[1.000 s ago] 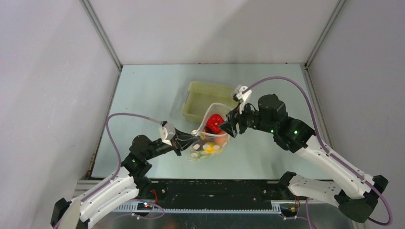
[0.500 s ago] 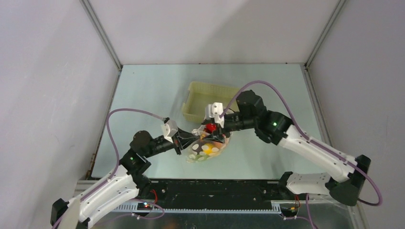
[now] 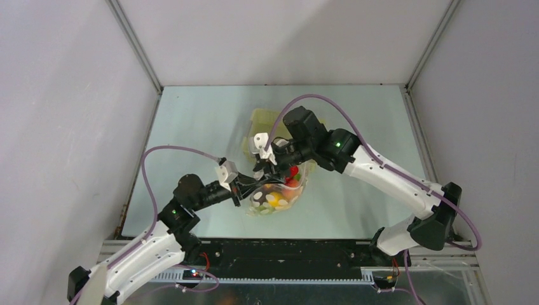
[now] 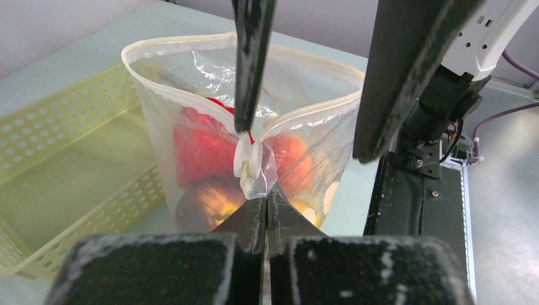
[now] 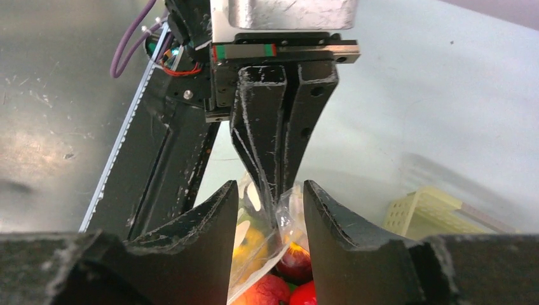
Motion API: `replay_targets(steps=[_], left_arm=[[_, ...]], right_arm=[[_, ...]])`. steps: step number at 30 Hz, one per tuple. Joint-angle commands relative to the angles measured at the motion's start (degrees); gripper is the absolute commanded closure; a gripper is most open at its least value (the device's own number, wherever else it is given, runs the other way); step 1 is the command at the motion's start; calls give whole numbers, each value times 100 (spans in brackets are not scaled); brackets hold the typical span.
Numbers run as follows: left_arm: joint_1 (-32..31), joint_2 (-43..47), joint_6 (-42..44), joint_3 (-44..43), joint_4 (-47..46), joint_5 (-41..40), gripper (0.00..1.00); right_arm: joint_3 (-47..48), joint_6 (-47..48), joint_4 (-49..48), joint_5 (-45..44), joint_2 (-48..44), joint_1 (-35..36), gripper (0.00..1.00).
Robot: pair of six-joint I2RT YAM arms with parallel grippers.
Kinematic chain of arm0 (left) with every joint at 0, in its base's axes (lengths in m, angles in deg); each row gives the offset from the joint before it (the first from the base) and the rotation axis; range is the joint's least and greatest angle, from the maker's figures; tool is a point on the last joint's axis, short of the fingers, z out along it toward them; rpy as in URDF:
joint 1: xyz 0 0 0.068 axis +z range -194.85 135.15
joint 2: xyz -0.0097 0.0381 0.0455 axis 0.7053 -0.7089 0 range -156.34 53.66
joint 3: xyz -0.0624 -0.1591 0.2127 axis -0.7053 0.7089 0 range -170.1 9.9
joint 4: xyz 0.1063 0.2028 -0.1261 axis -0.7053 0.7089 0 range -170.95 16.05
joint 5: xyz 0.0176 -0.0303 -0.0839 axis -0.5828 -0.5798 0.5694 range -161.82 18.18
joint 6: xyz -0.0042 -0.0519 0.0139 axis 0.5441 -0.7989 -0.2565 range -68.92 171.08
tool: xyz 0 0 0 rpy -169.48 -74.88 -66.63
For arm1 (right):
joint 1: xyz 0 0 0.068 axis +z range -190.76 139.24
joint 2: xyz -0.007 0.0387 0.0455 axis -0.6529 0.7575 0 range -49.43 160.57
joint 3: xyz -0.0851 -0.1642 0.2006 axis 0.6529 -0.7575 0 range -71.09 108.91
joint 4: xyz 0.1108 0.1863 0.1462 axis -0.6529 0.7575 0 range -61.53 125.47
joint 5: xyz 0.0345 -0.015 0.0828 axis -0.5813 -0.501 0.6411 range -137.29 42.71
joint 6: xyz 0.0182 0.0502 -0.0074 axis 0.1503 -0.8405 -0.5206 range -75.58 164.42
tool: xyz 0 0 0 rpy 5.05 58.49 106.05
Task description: Place the food in the zip-top bag and seal the zipper
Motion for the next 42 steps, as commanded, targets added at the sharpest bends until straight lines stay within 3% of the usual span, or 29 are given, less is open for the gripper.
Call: replay_targets(steps=[1,10,20,35,42], left_arm=[[13,-9,147,-322,-131,-71,100],[14,220,177,-198,-176,-64,100],[20,672,128,73,-367,-325,100],[13,732,124,139,-435,-376,100],[16,760,150,150,-410,-422,100]], right_arm=[[248,158,244,-78,147,76,54],[374,96,135,-445,386,113,55],[412,45,195,-635,393,147,70],[416,-13,159,-578,448,167,66],[541,-18,254,-577,607,219,78]])
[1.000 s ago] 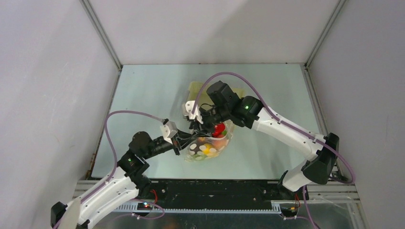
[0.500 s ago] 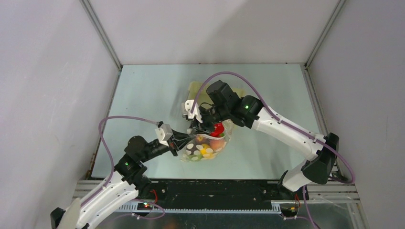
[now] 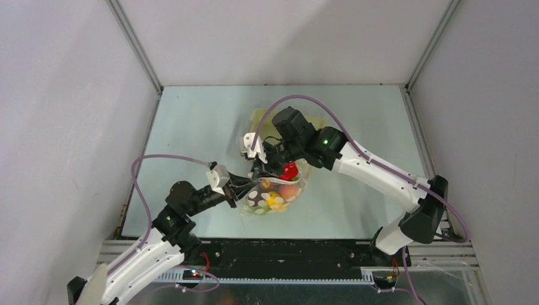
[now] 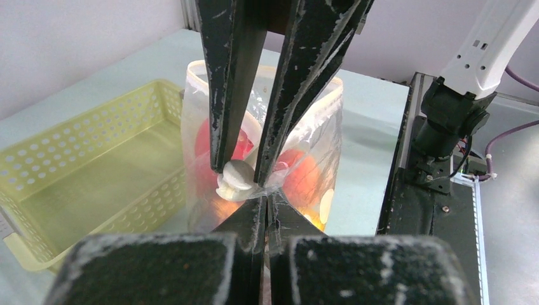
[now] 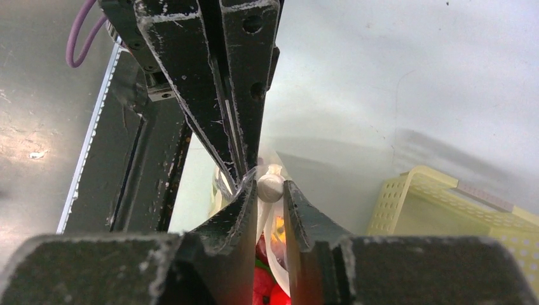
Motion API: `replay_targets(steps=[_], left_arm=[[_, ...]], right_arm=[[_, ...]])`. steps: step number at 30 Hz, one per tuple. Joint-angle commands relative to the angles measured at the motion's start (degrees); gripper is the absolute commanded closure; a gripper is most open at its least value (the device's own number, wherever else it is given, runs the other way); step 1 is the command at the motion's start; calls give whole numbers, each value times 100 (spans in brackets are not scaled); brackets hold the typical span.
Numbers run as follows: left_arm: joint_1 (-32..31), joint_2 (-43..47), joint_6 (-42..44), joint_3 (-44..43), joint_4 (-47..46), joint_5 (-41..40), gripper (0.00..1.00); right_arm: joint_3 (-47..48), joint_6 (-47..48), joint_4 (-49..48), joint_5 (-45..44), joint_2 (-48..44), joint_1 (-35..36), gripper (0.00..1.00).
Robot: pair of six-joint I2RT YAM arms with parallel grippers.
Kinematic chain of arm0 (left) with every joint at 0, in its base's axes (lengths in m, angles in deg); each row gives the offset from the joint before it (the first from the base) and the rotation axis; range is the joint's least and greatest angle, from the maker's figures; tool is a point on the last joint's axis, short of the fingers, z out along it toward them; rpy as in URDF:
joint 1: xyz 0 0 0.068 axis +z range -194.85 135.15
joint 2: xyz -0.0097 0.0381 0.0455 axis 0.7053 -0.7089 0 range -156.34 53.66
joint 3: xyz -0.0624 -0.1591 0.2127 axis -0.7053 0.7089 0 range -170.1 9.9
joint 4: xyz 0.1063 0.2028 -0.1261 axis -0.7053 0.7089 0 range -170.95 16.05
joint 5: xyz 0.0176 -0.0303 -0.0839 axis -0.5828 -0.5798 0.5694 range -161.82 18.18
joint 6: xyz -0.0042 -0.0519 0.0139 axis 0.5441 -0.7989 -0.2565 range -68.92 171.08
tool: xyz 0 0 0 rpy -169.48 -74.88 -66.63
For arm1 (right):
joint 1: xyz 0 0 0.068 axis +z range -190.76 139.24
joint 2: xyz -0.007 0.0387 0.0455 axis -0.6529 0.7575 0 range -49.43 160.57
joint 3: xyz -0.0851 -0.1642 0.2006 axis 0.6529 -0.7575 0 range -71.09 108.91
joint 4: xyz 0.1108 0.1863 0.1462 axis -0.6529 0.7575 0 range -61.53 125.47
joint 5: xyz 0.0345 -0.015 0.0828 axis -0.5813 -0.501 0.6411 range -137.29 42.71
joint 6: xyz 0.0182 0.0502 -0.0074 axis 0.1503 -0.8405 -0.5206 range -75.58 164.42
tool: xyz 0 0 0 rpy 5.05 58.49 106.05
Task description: Place the food in the zip-top bag and seal the zipper
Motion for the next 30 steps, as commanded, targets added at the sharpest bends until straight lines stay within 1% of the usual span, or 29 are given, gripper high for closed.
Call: replay_targets(steps=[1,4,5,11,15,19,23,24,25,30], left_arm=[[14,101,82,-16,-469,-159,100],[15,127,39,-59,-418,-275,100],[18,138,39,-62,-405,-327,100],[13,199,34,-1,-412,-515,100],[17,221,71,15,-424,-368,100],[20,204,171,-3,-346,-231,100],[21,211,265,0,-264,-80,100],[17,211,300,8,-259,4,100],[14,216,325,9,-248,53,100],[19,213,628,42,-187,499,100]], right_arm=[[288,-31,97,24,115,72,84],[351,-16,277,-18,161,76,94],[373,-13,348,-42,169,75,99],[383,66,580,-202,101,64,100],[387,62,570,-102,57,39,100],[408,72,542,176,7,43,100],[379,38,422,187,-79,39,100],[375,44,423,196,-94,35,99],[379,49,428,194,-93,32,90],[404,79,465,221,-71,33,80]])
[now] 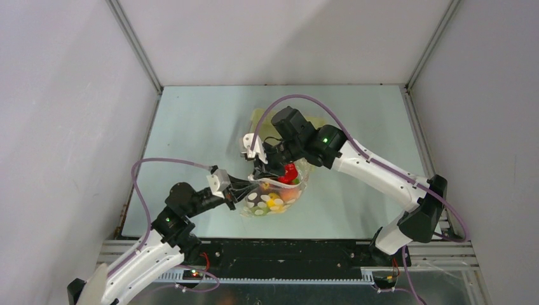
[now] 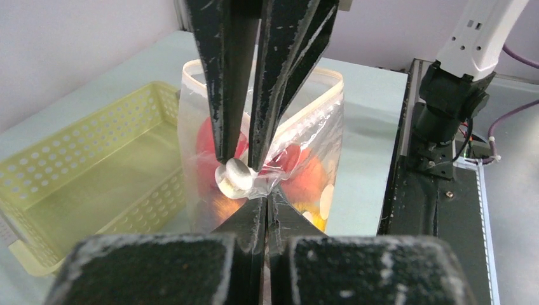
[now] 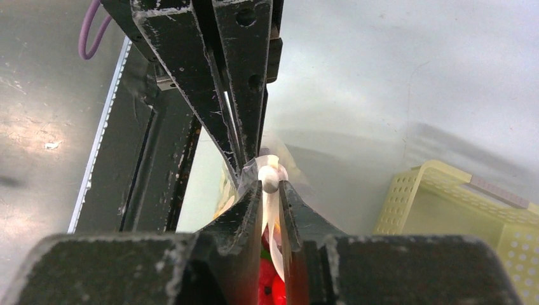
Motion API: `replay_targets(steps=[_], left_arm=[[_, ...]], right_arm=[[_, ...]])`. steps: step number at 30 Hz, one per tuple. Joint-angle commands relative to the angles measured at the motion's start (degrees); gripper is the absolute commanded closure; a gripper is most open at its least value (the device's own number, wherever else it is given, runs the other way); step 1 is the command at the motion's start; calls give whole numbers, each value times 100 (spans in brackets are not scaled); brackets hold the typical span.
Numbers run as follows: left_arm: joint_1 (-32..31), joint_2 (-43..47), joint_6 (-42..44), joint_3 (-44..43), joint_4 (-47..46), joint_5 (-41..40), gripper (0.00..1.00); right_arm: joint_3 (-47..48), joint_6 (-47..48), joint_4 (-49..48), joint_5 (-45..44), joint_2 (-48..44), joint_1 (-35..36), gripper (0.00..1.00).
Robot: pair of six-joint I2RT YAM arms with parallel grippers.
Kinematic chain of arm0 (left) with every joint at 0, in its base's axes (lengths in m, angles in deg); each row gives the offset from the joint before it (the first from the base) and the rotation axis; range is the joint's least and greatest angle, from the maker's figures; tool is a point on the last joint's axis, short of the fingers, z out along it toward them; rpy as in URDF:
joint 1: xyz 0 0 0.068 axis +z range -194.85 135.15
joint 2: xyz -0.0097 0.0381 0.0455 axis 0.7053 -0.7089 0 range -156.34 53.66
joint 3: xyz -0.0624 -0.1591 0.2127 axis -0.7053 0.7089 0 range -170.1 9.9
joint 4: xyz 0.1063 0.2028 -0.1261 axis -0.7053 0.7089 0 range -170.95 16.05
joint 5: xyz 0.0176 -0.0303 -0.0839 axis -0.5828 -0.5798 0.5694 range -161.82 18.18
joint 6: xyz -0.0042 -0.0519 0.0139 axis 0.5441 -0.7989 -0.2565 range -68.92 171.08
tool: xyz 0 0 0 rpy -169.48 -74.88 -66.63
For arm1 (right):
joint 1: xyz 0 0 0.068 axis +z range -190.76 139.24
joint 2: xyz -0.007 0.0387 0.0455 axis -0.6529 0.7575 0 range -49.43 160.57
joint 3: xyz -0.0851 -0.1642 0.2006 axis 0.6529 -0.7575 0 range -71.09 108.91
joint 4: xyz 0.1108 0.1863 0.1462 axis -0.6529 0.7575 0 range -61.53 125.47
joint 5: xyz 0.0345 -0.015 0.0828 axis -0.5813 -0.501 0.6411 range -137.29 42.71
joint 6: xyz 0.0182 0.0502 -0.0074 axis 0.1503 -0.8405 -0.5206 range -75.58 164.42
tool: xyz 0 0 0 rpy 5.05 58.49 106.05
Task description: Place the food in the zip-top bag and seal the zipper
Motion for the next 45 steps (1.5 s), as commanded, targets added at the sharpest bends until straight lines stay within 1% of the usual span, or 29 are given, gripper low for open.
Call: replay_targets(steps=[1,2,7,11,19,28,33,41,45], left_arm=[[14,63,420,-28,-321,411,100],[18,62,472,-27,-302,449,100],[15,79,598,-39,-288,514,100],[17,105,679,-56,-267,484,100],[14,45,766,-127,-197,540,100],[16,65,912,-167,-121,613,100],[13,80,981,-154,-58,683,100],[14,181,1237,-103,99,752,100],[17,241,1398,-35,88,804,100]], right_arm=[[222,69,121,227,-152,27,79],[232,92,181,246,-147,30,76],[341,178,523,290,-36,37,73],[404,229,732,343,26,45,73],[449,179,556,384,116,99,72],[639,255,728,393,356,160,72],[703,341,892,265,399,157,66],[889,504,1259,314,467,161,64],[982,502,1332,257,505,154,60]])
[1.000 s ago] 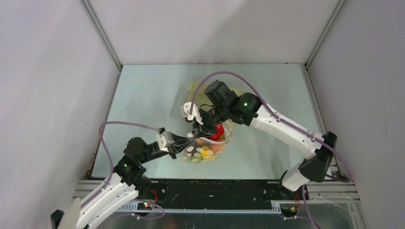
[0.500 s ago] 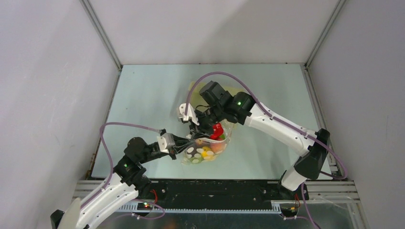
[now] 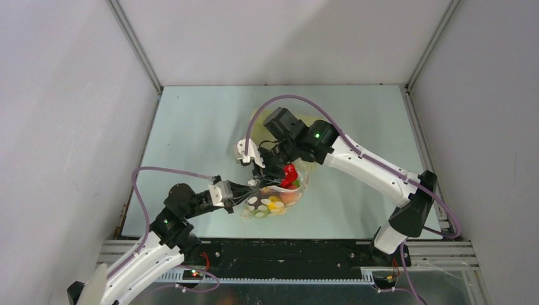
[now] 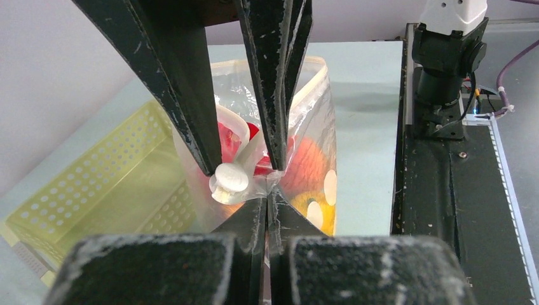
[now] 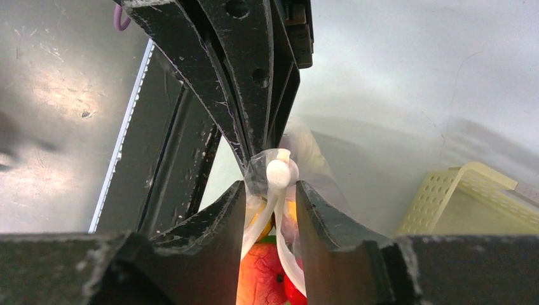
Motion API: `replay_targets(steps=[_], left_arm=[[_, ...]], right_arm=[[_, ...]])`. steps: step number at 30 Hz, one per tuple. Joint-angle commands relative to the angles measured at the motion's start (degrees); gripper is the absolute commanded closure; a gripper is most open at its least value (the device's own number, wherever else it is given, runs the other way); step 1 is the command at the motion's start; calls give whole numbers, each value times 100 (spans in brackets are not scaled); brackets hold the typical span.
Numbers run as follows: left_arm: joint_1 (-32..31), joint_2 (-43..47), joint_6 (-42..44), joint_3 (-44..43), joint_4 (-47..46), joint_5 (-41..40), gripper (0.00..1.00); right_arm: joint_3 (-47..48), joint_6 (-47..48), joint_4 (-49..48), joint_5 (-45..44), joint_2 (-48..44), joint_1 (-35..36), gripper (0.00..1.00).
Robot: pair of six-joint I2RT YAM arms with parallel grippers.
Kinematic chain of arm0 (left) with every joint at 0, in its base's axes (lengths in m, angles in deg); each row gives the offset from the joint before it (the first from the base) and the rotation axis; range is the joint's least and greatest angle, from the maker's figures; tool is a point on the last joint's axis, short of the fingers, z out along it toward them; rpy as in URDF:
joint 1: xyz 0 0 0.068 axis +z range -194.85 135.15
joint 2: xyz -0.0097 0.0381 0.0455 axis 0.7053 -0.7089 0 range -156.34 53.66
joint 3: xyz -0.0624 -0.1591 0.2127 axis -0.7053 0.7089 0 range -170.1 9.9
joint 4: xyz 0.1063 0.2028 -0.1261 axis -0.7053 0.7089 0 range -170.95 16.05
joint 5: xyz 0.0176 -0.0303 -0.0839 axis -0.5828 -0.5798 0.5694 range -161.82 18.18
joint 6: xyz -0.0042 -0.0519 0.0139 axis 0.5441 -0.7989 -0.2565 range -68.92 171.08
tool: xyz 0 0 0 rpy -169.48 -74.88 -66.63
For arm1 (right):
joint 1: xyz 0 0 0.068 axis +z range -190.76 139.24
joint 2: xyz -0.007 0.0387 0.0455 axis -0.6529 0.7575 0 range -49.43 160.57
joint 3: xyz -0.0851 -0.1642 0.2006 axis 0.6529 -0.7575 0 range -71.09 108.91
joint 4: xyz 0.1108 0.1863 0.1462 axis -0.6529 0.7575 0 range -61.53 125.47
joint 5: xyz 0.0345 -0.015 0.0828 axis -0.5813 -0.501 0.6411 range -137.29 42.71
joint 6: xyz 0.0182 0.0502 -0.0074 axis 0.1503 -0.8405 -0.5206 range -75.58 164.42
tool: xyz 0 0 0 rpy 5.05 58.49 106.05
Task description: Place the food in the zip-top bag and seal the zipper
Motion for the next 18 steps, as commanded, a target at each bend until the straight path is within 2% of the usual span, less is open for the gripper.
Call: replay_targets(steps=[1,5,18], left_arm=[[20,109,318,-31,-187,132,100],[13,114,370,-24,-144,150,100],[13,118,430,-40,-76,168,100]], right_arm=[[287,89,180,12,46,36,59],[288,109,151,-83,-86,29,55],[396,140,46,105,-106,132,50]])
